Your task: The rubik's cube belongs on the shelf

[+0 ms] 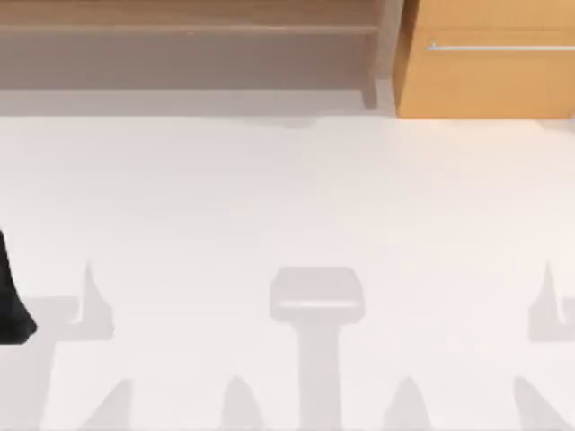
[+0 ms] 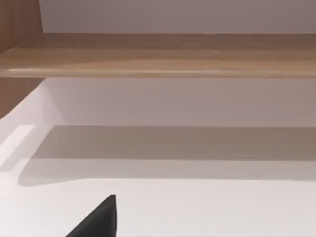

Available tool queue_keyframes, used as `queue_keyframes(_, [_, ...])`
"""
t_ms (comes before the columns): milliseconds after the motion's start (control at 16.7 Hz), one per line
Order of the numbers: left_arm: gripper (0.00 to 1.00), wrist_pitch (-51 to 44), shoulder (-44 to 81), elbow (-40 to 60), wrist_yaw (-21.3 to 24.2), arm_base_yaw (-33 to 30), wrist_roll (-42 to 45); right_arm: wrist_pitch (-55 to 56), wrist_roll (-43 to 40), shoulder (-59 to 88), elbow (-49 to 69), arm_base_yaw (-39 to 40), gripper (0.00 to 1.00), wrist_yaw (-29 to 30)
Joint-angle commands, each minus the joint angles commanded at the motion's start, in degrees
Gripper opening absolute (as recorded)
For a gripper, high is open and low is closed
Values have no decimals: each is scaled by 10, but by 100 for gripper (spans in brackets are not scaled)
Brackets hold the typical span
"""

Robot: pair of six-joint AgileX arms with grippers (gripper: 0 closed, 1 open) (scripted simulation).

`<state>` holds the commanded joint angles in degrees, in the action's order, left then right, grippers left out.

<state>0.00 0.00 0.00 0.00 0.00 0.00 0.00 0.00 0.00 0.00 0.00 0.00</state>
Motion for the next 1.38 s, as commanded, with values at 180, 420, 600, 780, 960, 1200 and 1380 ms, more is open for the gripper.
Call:
queue_keyframes(180, [100, 0, 0, 0, 0, 0, 0, 5, -4, 4, 4, 0, 100, 1])
queue_keyframes(420, [100, 0, 0, 0, 0, 0, 0, 62, -65, 75, 50, 3, 100, 8])
queue_keyframes(600, [100, 0, 0, 0, 0, 0, 0, 131, -150, 183, 103, 9, 100, 16])
queue_keyframes(780, [100, 0, 0, 0, 0, 0, 0, 215, -257, 325, 166, 20, 100, 27])
queue_keyframes(960, [100, 0, 0, 0, 0, 0, 0, 309, -375, 490, 234, 33, 100, 39])
queue_keyframes(1200, [100, 0, 0, 0, 0, 0, 0, 439, -537, 726, 329, 54, 100, 60])
queue_keyframes(1380, [100, 0, 0, 0, 0, 0, 0, 532, -651, 901, 397, 68, 100, 77])
